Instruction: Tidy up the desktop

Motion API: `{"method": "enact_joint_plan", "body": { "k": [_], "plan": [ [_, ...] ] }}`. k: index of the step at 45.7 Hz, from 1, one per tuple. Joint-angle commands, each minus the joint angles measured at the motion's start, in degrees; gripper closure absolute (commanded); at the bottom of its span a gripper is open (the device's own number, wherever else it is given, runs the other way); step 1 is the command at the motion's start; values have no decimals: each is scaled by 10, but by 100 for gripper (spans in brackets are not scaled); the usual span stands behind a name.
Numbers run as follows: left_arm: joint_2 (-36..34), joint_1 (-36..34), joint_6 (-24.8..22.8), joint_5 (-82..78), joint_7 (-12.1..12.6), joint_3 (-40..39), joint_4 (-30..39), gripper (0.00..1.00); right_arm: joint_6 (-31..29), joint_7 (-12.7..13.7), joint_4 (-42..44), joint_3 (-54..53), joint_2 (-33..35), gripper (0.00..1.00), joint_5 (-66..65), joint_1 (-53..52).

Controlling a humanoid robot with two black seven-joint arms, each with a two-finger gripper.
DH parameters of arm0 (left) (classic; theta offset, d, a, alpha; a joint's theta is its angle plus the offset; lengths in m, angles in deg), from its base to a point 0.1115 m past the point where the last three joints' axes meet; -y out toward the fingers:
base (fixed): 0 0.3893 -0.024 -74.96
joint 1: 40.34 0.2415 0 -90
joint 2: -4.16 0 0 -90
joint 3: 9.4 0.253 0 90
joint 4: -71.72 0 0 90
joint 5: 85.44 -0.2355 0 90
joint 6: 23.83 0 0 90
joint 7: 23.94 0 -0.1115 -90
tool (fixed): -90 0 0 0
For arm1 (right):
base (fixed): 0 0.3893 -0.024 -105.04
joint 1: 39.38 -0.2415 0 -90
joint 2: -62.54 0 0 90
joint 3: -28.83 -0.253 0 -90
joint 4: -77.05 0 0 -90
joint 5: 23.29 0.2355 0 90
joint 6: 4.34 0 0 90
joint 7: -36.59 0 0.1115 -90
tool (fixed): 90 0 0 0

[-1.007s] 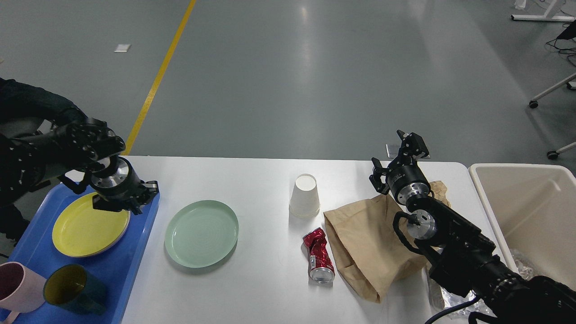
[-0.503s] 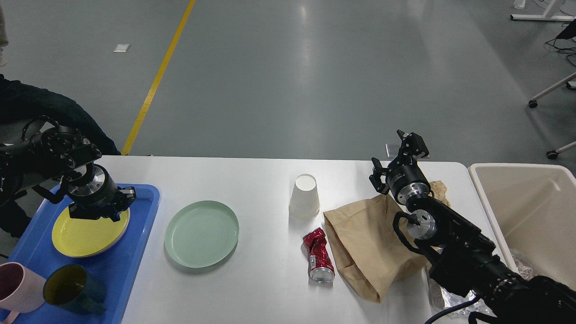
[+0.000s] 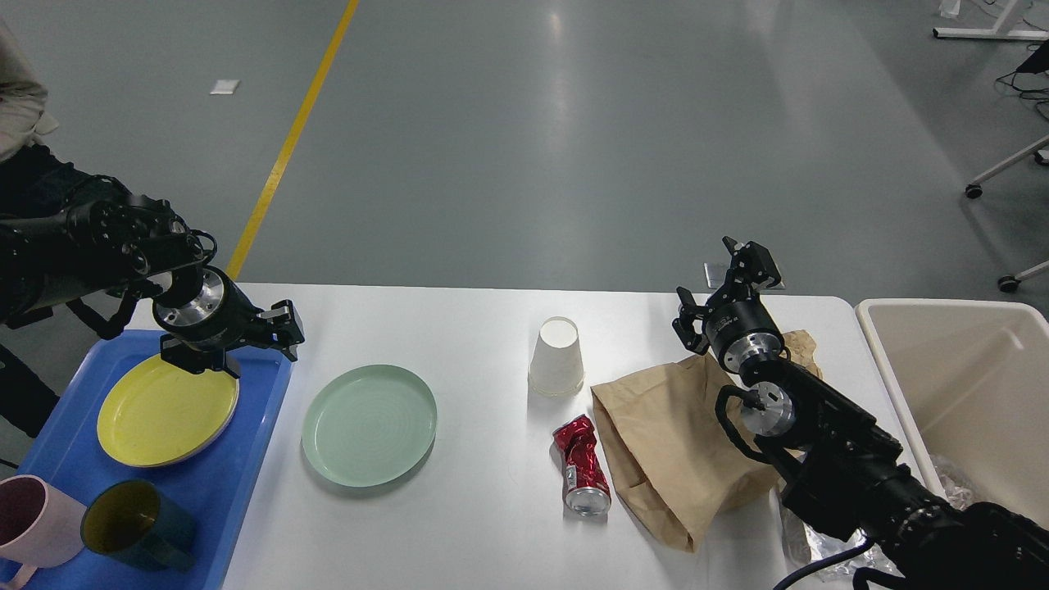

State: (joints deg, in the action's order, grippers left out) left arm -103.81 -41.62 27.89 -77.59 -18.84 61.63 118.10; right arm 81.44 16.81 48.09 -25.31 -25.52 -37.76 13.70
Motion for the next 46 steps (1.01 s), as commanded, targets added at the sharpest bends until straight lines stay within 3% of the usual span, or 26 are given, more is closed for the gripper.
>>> {"method": "enact_joint_plan", "body": {
  "k": [1, 9, 16, 22, 34, 46],
  "plan": [
    [2, -28, -12, 1, -27, 24, 27, 5, 0, 0, 0, 0, 0, 0, 0, 0],
    [39, 20, 10, 1, -29, 42, 11, 4, 0, 0, 0, 0, 0, 0, 0, 0],
    [81, 94, 88, -3, -20, 39, -34, 4, 0, 0, 0, 0, 0, 0, 0, 0],
    [101, 147, 123, -3, -20, 32, -60, 4, 0, 0, 0, 0, 0, 0, 0, 0],
    [116, 194, 147, -3, -19, 2, -101, 5, 0, 0, 0, 0, 0, 0, 1, 0],
    [116, 209, 150, -3, -18, -4, -103, 18, 0, 0, 0, 0, 0, 0, 0, 0]
  ]
}}
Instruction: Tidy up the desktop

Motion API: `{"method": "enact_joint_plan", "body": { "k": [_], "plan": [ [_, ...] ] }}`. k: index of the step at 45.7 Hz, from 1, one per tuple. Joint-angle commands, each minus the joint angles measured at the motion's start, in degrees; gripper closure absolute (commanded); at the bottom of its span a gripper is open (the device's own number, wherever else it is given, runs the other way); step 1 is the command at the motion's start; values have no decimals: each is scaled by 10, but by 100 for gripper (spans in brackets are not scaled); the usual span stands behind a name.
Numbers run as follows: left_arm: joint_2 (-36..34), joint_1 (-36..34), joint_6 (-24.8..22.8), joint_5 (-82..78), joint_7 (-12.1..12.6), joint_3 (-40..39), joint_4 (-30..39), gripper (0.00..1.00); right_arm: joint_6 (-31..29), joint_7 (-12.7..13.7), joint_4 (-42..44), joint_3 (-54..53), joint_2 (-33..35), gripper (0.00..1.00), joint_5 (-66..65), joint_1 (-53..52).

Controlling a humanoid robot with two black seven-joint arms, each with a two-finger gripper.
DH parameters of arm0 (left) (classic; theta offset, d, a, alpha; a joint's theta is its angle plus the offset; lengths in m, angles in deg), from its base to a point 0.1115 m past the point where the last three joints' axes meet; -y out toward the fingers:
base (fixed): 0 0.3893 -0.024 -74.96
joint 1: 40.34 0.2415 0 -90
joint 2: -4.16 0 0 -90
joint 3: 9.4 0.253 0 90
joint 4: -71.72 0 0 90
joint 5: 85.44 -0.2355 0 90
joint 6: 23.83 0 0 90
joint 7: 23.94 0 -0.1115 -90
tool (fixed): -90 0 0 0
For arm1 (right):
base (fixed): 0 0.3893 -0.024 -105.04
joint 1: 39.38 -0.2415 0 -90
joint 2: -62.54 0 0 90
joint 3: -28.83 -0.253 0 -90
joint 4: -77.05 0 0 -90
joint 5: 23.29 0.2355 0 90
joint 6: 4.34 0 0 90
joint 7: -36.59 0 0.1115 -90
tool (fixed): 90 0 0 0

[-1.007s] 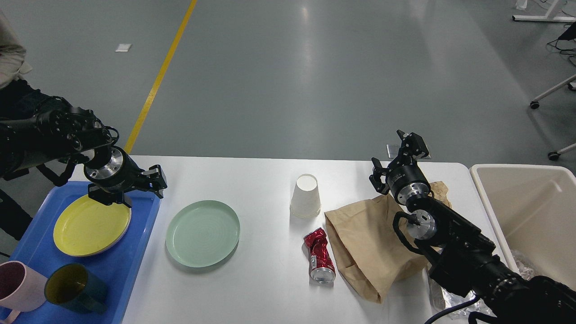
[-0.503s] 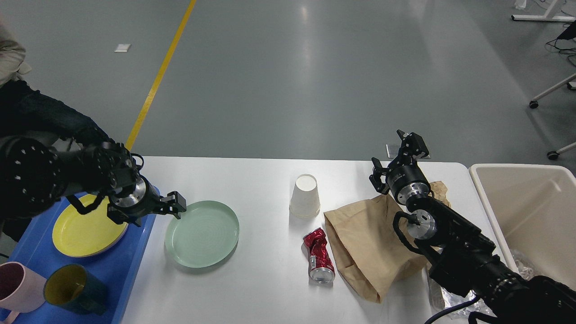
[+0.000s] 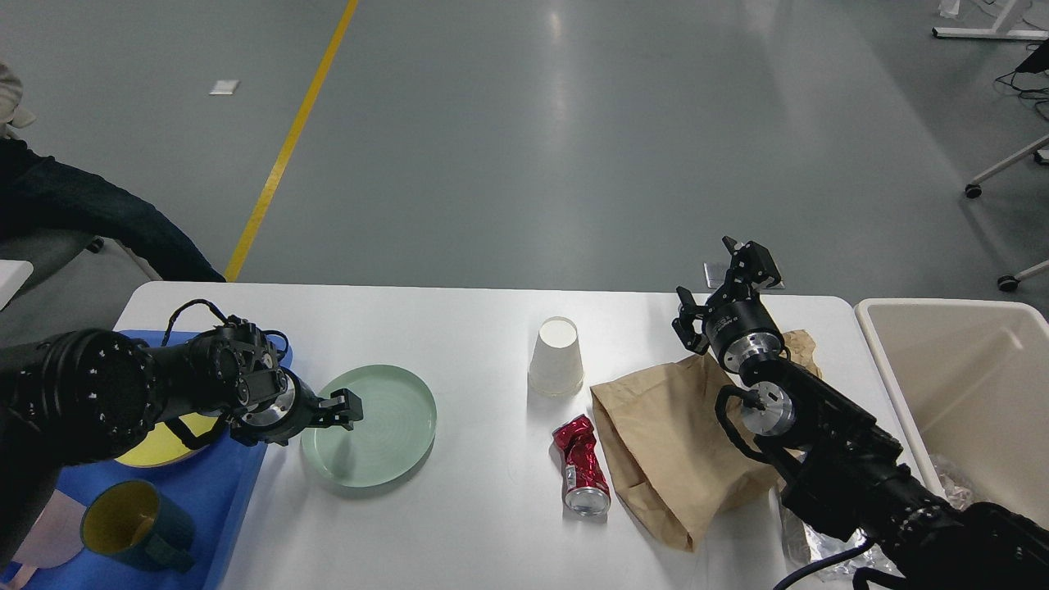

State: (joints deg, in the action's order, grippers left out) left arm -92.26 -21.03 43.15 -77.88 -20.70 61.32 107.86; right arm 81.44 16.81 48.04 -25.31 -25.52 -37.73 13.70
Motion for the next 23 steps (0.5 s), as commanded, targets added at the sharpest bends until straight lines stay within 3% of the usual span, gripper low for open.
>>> {"method": "enact_joint_plan", "body": {
  "k": [1, 9, 13, 23],
  "plan": [
    [0, 3, -4, 0, 0, -1, 1, 19, 0, 0, 0, 0, 0, 0, -1, 0],
    [0, 3, -9, 0, 12, -1, 2, 41, 0, 0, 0, 0, 0, 0, -1, 0],
    [0, 3, -28, 0, 35, -1, 2, 53, 0, 0, 0, 0, 0, 0, 0, 0],
    [0, 8, -41, 1, 41, -20, 2, 62, 0, 0, 0, 0, 0, 0, -1, 0]
  ]
}}
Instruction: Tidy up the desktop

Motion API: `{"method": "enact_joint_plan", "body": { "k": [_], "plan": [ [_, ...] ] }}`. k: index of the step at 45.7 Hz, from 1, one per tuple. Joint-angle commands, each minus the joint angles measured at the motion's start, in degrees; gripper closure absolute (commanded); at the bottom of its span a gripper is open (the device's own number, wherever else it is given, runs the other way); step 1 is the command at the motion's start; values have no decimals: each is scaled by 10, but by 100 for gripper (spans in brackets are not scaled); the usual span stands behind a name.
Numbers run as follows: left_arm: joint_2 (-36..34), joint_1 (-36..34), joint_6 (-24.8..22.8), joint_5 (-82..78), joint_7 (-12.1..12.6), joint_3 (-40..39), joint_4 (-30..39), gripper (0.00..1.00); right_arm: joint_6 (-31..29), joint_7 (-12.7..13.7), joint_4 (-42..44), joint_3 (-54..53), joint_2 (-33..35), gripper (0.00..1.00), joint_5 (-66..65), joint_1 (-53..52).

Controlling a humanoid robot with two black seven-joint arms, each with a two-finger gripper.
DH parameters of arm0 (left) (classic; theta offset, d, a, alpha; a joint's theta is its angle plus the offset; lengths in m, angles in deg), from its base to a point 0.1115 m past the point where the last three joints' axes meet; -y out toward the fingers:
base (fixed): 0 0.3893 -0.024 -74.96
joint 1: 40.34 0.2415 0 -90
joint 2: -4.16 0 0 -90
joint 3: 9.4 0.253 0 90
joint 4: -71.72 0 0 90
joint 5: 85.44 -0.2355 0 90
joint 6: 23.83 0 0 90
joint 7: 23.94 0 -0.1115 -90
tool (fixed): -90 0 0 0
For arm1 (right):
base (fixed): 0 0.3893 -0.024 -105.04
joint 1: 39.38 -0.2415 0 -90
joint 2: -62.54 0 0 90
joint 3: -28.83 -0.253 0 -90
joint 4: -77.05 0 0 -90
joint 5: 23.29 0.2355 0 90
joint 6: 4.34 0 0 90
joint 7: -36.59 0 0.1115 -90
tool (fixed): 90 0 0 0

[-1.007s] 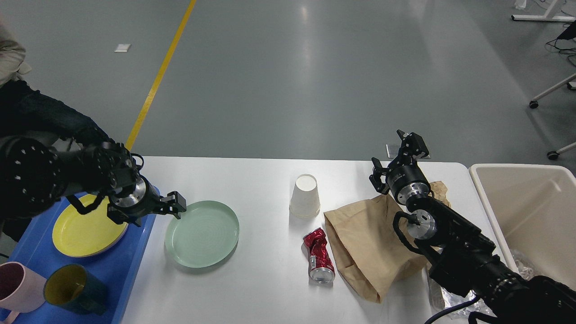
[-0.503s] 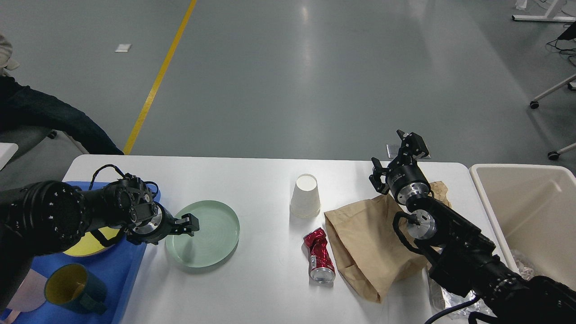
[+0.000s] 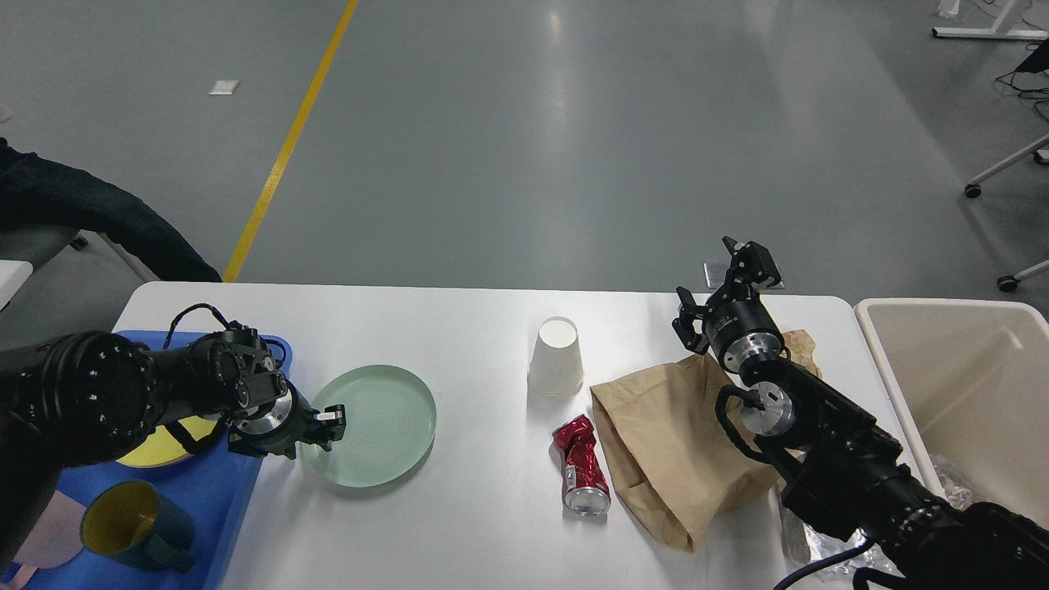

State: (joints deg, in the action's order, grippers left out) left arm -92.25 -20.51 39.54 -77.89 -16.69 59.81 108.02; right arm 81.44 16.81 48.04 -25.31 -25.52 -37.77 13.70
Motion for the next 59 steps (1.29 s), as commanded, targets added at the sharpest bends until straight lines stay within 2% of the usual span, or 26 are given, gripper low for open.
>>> {"method": "enact_joint_plan", "body": {
  "k": [1, 4, 12, 16, 31, 36, 47, 51, 59],
  "plan": [
    [0, 3, -6, 1, 1, -5, 0, 64, 0, 0, 0, 0, 0, 0, 0, 0],
    [0, 3, -14, 1, 1, -5, 1, 74, 0, 0, 0, 0, 0, 0, 0, 0],
    [-1, 3, -31, 1, 1, -5, 1, 88, 0, 0, 0, 0, 0, 0, 0, 0],
    [-1, 4, -39, 1, 1, -4, 2, 100, 0, 0, 0, 0, 0, 0, 1, 0],
    [-8, -15, -51, 3, 1, -5, 3, 100, 0, 0, 0, 0, 0, 0, 1, 0],
    [-15, -41, -79, 6, 1, -5, 2, 100, 0, 0, 0, 0, 0, 0, 0, 0],
    [-64, -97, -98, 8, 1, -30, 1, 100, 0, 0, 0, 0, 0, 0, 0, 0],
    [-76, -118, -119, 8, 1, -34, 1, 100, 0, 0, 0, 0, 0, 0, 0, 0],
    [-113, -138, -134, 8, 1, -29, 2, 100, 0, 0, 0, 0, 0, 0, 1, 0]
  ]
}}
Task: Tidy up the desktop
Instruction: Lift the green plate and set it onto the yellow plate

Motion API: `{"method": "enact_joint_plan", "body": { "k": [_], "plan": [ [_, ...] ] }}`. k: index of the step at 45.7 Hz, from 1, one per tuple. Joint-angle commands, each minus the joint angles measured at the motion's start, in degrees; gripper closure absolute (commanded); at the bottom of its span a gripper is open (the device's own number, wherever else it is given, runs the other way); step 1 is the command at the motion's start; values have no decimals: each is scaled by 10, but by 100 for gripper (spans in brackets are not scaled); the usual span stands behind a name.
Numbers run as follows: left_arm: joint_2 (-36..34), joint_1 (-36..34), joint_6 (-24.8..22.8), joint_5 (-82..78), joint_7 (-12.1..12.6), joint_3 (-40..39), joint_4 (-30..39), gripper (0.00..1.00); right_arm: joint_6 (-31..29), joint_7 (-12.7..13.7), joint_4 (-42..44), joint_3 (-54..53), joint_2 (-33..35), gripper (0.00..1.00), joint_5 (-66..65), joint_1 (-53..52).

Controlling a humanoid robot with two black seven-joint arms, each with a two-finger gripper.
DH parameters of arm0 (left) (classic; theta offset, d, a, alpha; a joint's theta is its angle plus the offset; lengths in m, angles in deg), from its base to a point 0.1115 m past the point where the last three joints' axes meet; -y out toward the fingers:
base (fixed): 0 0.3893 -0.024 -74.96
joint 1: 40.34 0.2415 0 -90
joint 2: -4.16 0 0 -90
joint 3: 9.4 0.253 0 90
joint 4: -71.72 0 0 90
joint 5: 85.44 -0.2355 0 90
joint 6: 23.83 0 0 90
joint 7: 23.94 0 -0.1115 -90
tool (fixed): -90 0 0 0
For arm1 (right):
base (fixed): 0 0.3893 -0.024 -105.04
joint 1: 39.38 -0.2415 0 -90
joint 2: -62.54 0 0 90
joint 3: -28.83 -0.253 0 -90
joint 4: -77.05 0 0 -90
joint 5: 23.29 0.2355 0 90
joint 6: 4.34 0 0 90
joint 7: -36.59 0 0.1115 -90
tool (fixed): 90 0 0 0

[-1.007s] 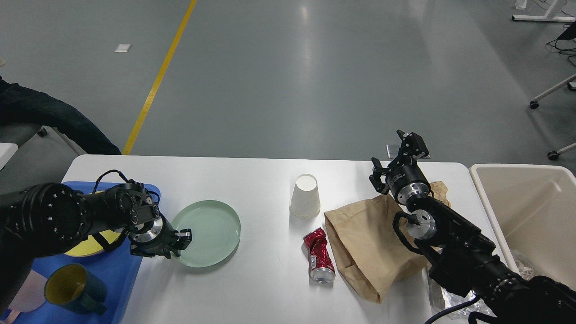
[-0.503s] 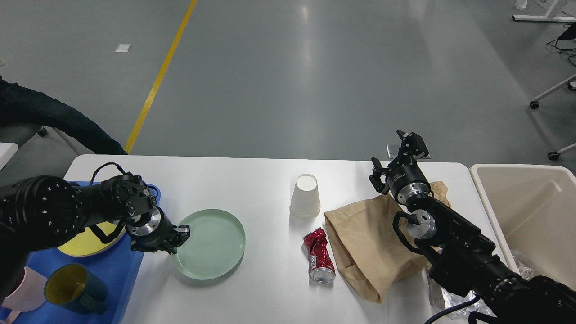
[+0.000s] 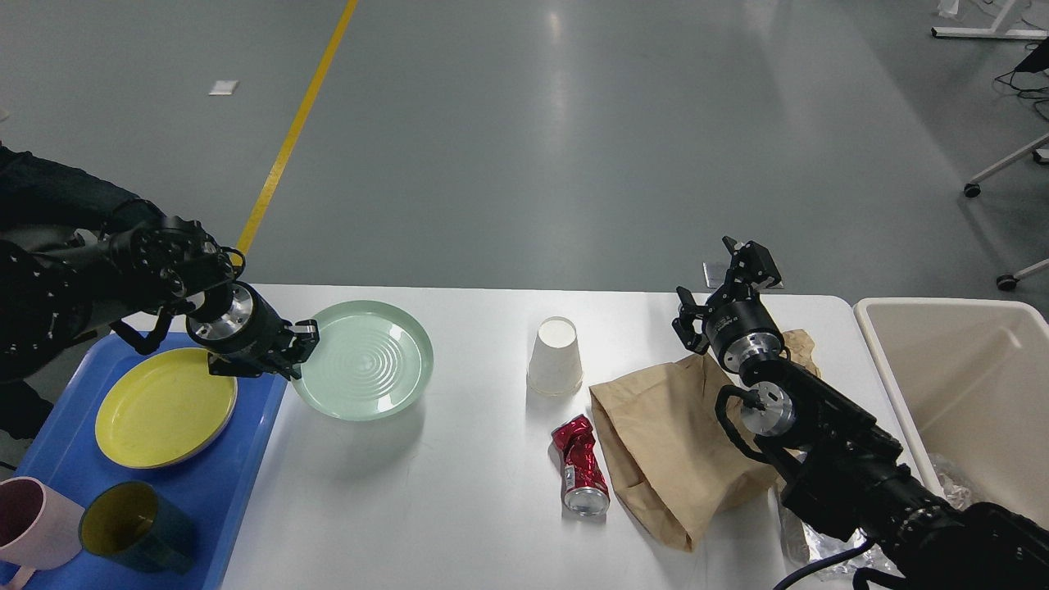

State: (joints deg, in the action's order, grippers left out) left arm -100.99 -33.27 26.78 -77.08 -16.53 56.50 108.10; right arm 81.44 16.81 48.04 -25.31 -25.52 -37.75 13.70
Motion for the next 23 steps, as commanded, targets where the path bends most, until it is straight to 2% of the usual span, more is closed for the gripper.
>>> {"method": "enact_joint_plan", "body": {
  "k": [1, 7, 13, 23],
  "plan": [
    [-33, -10, -6, 0, 1, 6, 0, 100, 0, 0, 0, 0, 0, 0, 0, 0],
    [-95, 0, 1, 0, 13, 6, -10, 100, 0, 0, 0, 0, 0, 0, 0, 0],
    [-154, 23, 3, 0, 15, -1, -35, 100, 0, 0, 0, 0, 0, 0, 1, 0],
    [-189, 107, 5, 0, 15, -24, -96, 100, 0, 0, 0, 0, 0, 0, 0, 0]
  ]
}}
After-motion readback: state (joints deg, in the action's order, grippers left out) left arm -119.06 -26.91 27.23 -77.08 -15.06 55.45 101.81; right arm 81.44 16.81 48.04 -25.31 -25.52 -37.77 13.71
